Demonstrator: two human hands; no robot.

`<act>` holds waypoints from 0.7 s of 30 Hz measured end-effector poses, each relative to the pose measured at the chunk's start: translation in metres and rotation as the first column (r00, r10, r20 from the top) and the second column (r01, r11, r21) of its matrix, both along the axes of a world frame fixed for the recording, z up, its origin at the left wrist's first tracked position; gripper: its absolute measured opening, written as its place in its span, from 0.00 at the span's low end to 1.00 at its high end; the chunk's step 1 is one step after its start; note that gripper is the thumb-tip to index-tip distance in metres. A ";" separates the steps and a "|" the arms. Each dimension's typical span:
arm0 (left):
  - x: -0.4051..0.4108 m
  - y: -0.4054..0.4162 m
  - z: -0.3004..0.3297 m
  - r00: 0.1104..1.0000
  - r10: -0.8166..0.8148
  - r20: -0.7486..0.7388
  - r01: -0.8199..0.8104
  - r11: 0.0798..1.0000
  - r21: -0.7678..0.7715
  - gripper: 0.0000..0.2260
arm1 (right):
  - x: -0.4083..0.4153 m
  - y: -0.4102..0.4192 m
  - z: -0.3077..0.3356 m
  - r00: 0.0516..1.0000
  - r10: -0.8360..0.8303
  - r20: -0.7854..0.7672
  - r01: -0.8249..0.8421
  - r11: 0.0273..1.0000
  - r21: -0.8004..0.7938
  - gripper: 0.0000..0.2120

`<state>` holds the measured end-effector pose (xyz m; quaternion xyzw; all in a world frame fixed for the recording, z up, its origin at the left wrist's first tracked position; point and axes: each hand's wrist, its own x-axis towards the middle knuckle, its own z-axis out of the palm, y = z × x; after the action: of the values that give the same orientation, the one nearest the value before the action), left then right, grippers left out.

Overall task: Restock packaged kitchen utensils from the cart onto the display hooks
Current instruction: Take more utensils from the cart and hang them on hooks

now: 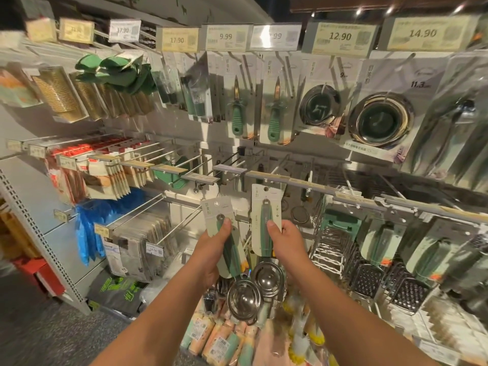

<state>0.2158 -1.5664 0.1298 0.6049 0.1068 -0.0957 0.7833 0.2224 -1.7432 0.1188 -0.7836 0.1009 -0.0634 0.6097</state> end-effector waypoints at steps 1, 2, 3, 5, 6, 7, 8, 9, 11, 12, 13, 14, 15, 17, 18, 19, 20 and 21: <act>0.001 -0.001 0.000 1.000 -0.012 0.006 0.012 1.000 -0.005 0.19 | 0.003 0.000 0.000 1.000 0.001 0.013 -0.001 1.000 0.005 0.18; 0.002 -0.001 -0.001 1.000 -0.019 0.009 0.019 1.000 -0.017 0.18 | 0.005 0.000 -0.001 1.000 -0.008 0.014 0.007 1.000 0.020 0.20; 0.001 -0.002 0.001 1.000 -0.030 0.004 0.030 0.999 -0.024 0.18 | 0.007 0.000 0.000 1.000 -0.014 0.016 0.014 0.999 0.036 0.21; 0.001 -0.004 0.003 0.998 -0.062 -0.012 0.062 0.997 -0.047 0.18 | 0.012 -0.002 0.000 0.999 -0.036 -0.005 0.037 0.998 0.041 0.13; 0.001 -0.005 0.005 0.997 -0.080 -0.021 0.079 0.995 -0.055 0.17 | 0.014 -0.002 0.002 0.999 -0.049 -0.003 0.049 0.997 0.053 0.12; 0.000 -0.005 0.008 0.995 -0.096 -0.030 0.094 0.994 -0.056 0.16 | 0.014 -0.003 0.004 0.998 -0.059 0.008 0.059 0.997 0.046 0.14; -0.001 -0.005 0.010 0.992 -0.118 -0.037 0.116 0.992 -0.059 0.15 | 0.017 -0.004 0.006 0.998 -0.063 0.001 0.063 0.997 0.040 0.15; -0.001 -0.005 0.011 0.990 -0.136 -0.045 0.133 0.989 -0.058 0.14 | 0.019 -0.005 0.007 0.998 -0.063 -0.015 0.064 0.997 0.031 0.15; 0.000 -0.005 0.012 0.986 -0.153 -0.067 0.149 0.987 -0.067 0.14 | 0.023 -0.008 0.007 0.997 -0.065 -0.045 0.066 0.998 0.013 0.19; 0.000 -0.006 0.013 0.986 -0.152 -0.070 0.146 0.986 -0.076 0.14 | 0.023 -0.009 0.007 0.996 -0.049 -0.069 0.050 0.999 0.020 0.19; -0.001 -0.006 0.013 0.986 -0.152 -0.065 0.147 0.986 -0.078 0.14 | 0.023 -0.010 0.006 0.996 -0.039 -0.083 0.042 0.998 0.043 0.20; 0.000 -0.005 0.012 0.988 -0.147 -0.055 0.142 0.987 -0.076 0.14 | 0.022 -0.010 0.005 0.993 -0.027 -0.111 0.034 0.997 0.065 0.24; 0.001 -0.005 0.011 0.988 -0.145 -0.047 0.141 0.988 -0.067 0.14 | 0.020 -0.011 0.004 0.992 -0.010 -0.130 0.020 0.997 0.077 0.27; 0.002 -0.007 0.009 0.990 -0.138 -0.030 0.137 0.989 -0.053 0.17 | 0.015 -0.010 0.003 0.988 0.022 -0.153 -0.009 0.997 0.082 0.25; 0.002 -0.008 0.008 0.991 -0.132 -0.018 0.131 0.991 -0.042 0.17 | 0.012 -0.009 0.004 0.984 0.043 -0.173 -0.028 0.996 0.085 0.23; 0.002 -0.009 0.007 0.992 -0.125 -0.001 0.125 0.992 -0.027 0.18 | 0.009 -0.008 0.002 0.979 0.071 -0.191 -0.055 0.994 0.090 0.21; 0.003 -0.011 0.006 0.993 -0.121 0.013 0.121 0.993 -0.011 0.18 | 0.006 -0.005 0.001 0.974 0.106 -0.200 -0.085 0.990 0.113 0.19; 0.003 -0.013 0.005 0.993 -0.114 0.030 0.113 0.993 0.010 0.17 | 0.000 -0.002 0.003 0.966 0.148 -0.213 -0.118 0.982 0.146 0.20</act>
<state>0.2185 -1.5792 0.1349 0.6144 0.0608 -0.1305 0.7757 0.2221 -1.7450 0.1216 -0.7488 0.1196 0.0726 0.6478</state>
